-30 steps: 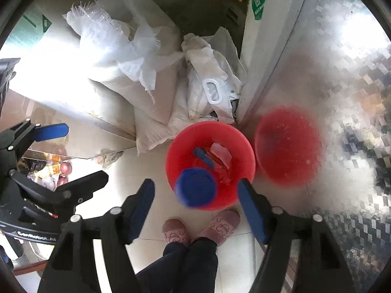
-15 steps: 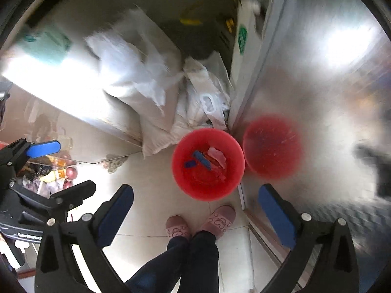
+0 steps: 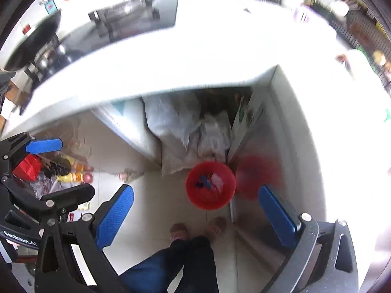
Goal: Collect trash
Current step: 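Raise both tools back up to the counter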
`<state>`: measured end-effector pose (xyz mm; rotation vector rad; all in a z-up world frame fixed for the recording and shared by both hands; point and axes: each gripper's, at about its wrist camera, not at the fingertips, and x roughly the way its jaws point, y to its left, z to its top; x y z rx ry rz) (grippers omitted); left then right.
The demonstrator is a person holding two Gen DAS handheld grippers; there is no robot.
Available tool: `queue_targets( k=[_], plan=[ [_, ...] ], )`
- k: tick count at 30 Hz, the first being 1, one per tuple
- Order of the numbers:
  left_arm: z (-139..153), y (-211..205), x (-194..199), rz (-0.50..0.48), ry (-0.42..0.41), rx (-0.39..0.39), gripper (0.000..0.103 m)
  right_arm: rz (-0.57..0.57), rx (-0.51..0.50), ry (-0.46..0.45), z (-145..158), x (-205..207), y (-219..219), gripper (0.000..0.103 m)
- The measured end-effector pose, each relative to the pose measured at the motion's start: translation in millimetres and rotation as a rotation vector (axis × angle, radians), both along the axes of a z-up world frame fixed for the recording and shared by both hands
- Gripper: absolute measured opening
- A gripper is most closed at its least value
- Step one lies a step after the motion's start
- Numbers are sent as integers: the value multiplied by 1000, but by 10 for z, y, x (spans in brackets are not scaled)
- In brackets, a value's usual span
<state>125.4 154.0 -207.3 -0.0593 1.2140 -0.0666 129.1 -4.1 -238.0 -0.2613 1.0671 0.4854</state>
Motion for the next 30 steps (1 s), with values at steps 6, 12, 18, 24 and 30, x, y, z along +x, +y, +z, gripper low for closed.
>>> queue_targets(
  k=[6, 12, 18, 24, 30],
  plan=[
    [589, -160, 141, -46, -97, -3, 103, -54, 26, -94, 615, -33, -171, 102],
    [941, -339, 501, -84, -134, -19, 103, -98, 36, -151, 997, 130, -365, 102],
    [1123, -484, 1002, -84, -156, -12, 103, -113, 52, -191, 1229, 470, -450, 102],
    [1216, -482, 1491, -60, -167, 33, 103, -72, 82, -209, 1414, 939, -488, 102],
    [1208, -332, 1941, -8, -147, 49, 103, 11, 79, -201, 1470, 1449, -357, 102]
  ],
)
